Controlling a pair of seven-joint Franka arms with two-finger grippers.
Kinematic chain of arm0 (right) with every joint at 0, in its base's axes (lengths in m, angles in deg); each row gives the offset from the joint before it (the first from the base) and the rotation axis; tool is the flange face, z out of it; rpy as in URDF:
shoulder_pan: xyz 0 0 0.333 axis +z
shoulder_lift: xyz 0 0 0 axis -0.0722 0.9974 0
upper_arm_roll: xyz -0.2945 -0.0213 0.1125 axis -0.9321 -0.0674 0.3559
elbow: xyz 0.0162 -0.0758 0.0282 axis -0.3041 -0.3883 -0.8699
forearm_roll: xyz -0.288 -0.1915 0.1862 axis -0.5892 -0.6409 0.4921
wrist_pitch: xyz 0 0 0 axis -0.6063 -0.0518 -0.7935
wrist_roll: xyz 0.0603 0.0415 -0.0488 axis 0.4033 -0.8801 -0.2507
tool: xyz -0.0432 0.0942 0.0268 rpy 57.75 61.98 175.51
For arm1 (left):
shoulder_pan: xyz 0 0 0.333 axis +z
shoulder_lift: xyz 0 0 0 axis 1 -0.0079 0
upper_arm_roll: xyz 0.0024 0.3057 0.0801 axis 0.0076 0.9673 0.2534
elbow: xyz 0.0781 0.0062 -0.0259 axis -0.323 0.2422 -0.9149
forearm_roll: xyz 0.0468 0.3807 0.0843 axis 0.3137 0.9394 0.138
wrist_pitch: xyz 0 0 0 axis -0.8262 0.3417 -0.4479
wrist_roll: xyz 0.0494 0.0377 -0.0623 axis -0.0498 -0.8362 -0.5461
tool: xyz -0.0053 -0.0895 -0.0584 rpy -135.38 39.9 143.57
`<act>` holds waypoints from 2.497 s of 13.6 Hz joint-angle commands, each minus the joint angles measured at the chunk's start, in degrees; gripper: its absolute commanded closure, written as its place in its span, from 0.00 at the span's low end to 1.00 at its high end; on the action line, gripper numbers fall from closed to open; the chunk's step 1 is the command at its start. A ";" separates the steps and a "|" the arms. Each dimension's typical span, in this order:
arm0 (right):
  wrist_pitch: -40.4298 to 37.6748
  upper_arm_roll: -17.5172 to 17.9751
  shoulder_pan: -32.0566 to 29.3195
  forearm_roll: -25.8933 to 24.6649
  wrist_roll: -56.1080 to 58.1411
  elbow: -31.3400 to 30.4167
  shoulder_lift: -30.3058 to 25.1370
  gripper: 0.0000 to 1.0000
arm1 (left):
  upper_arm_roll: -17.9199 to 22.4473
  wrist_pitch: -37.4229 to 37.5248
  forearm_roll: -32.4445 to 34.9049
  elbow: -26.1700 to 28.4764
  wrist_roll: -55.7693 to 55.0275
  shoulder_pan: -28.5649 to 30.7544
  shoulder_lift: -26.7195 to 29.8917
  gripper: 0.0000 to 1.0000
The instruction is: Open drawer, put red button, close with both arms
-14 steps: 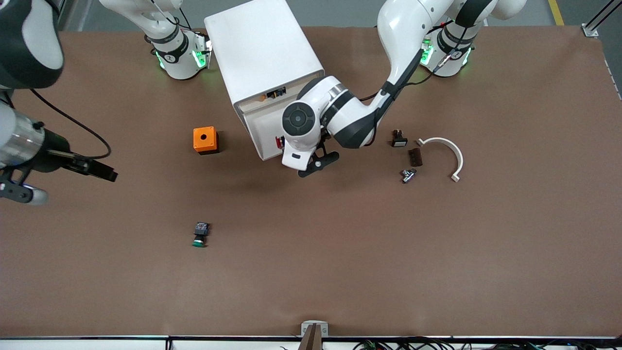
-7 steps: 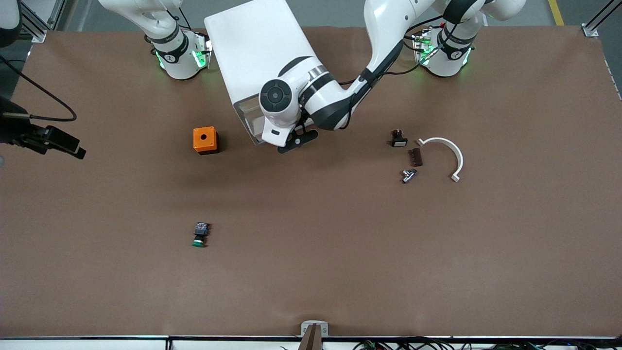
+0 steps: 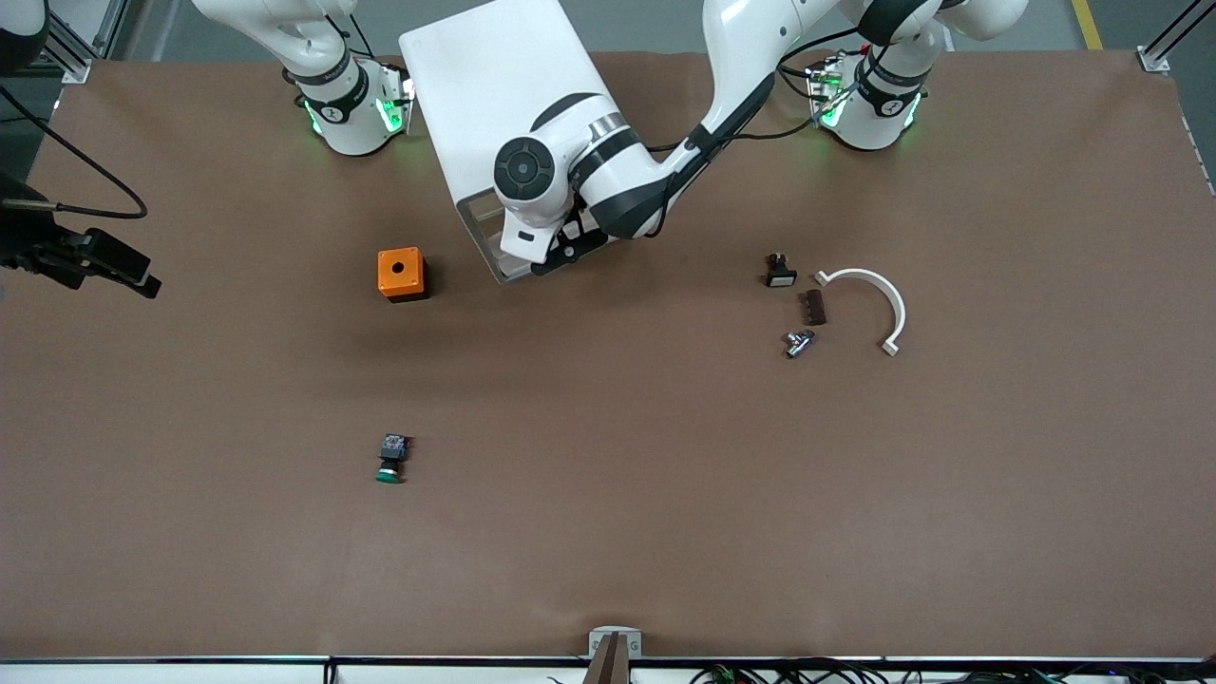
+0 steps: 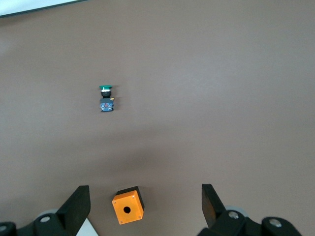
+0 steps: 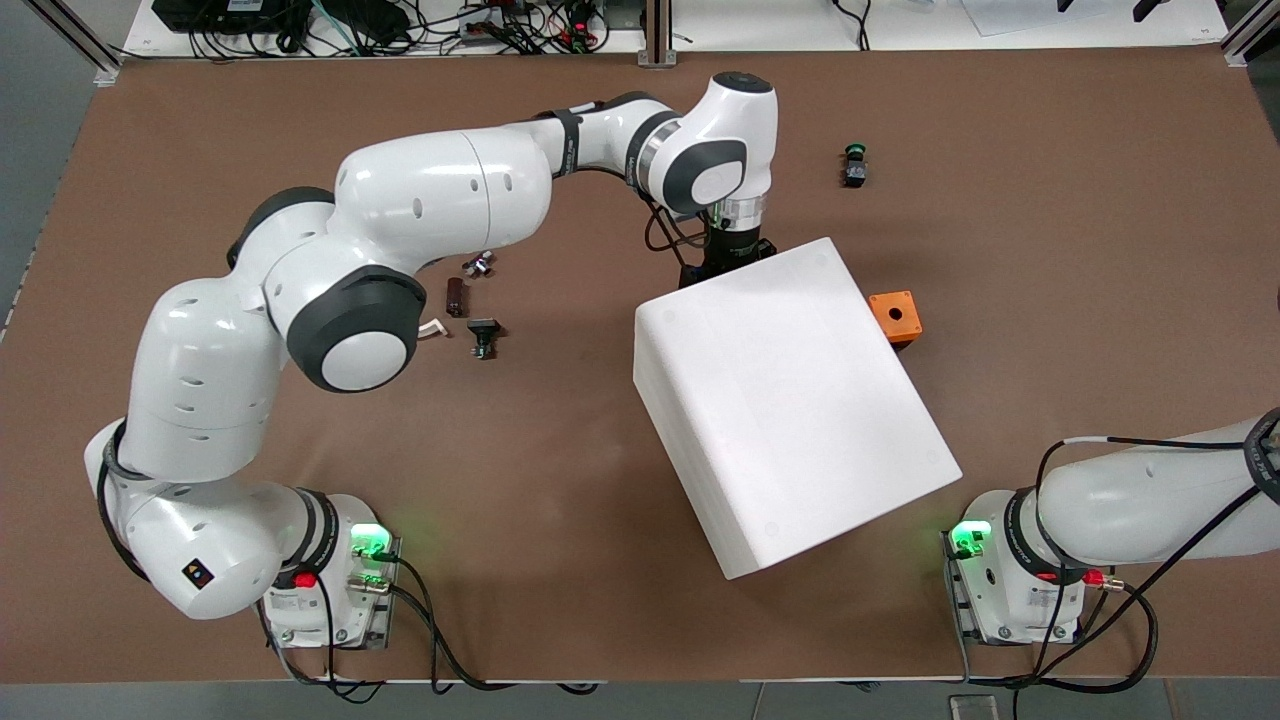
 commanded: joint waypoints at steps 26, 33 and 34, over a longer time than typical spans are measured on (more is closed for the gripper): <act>0.10 1.17 -2.92 -1.68 5.17 0.66 -1.06 0.00 | 4.92 22.32 8.36 17.93 69.35 49.47 47.65 0.00; 0.27 1.08 -3.01 -1.68 8.42 0.74 -1.24 0.00 | 4.93 19.86 8.27 25.51 75.95 49.91 54.09 0.00; 0.36 1.08 -3.01 -1.68 8.42 0.92 -1.15 0.00 | 4.84 19.77 8.53 25.51 75.95 49.82 54.09 0.00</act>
